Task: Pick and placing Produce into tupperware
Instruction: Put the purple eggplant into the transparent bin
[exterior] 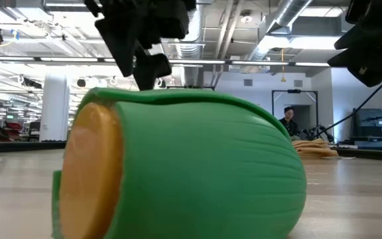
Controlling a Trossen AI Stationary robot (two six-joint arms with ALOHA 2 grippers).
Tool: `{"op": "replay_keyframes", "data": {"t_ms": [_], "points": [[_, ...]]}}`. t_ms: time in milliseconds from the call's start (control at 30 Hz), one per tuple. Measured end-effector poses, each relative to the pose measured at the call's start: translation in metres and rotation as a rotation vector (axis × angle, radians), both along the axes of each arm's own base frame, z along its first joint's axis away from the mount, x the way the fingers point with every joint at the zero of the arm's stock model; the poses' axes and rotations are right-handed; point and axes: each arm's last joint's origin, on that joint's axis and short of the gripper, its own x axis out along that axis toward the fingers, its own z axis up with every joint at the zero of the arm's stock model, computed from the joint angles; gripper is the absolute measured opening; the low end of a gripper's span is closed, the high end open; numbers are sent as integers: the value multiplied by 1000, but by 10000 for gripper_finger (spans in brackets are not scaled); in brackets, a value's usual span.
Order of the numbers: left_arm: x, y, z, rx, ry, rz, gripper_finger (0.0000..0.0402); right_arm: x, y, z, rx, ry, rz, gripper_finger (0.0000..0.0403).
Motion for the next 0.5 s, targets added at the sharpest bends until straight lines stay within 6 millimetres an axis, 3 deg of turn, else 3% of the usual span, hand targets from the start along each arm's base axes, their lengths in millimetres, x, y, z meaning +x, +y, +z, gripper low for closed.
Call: {"op": "replay_keyframes", "data": {"t_ms": [233,500], "points": [[-24,-35,6,54,-17,114,302,-1,0,-2,-67,33,72,169],[-65,-70,24,118,-134,422,302,-3,1,-6,-128,88,184,169]]}}
